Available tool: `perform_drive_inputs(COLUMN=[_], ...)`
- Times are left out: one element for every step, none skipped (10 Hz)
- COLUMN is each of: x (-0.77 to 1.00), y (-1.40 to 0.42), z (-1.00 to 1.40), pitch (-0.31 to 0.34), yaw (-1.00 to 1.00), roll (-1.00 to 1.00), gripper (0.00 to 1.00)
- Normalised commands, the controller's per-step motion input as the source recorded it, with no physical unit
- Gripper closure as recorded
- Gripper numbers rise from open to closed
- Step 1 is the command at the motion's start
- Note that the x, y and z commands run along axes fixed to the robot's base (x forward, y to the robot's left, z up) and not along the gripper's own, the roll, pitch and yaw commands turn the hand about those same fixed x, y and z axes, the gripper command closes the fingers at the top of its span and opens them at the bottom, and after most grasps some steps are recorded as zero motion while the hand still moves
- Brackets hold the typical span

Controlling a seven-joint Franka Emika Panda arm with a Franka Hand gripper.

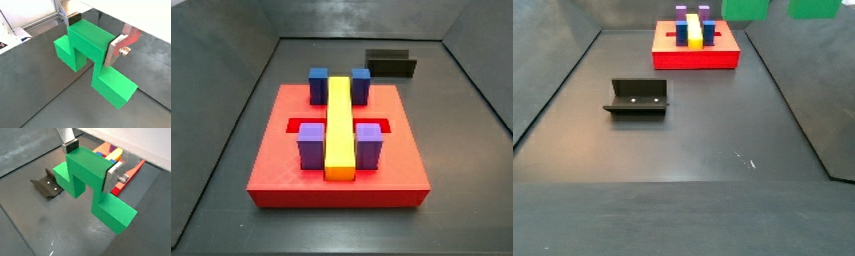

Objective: Pick up the green object. Move up. Move to above the board. Insert the green object.
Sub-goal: Move to above the board, then insert the green object.

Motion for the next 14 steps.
perform_drive_inputs(x=[0.52, 0.51, 0.54, 0.56, 0.58, 0.58, 0.60, 0.63, 0.65, 0.37, 0.17, 0.03, 0.19, 0.16], y=[-1.40, -1.40, -1.40, -1.40, -1.40, -1.40, -1.40, -1.40, -1.40, -0.68, -0.18, 0.00, -0.03, -0.11], z=[0.20, 0.19, 0.19, 0.19, 0.20, 0.20, 0.21, 0.21, 0.22, 0.11, 0.05, -0.02, -0.34, -0.68], pitch=[0.130, 0.123, 0.169, 0.189, 0.190, 0.174, 0.153, 0.142, 0.148, 0.165, 0.151, 0.000, -0.121, -0.203], yaw=[-0.04, -0.04, 0.00, 0.00, 0.00, 0.01, 0.01, 0.01, 0.01, 0.01, 0.00, 0.00, 0.00, 0.00], roll=[0.04, 0.04, 0.07, -0.01, -0.01, 0.00, 0.00, 0.01, 0.03, 0.05, 0.04, 0.00, 0.00, 0.00], gripper=[1.00, 1.00, 1.00, 1.00, 1.00, 1.00, 1.00, 1.00, 1.00, 1.00, 1.00, 1.00, 1.00, 1.00])
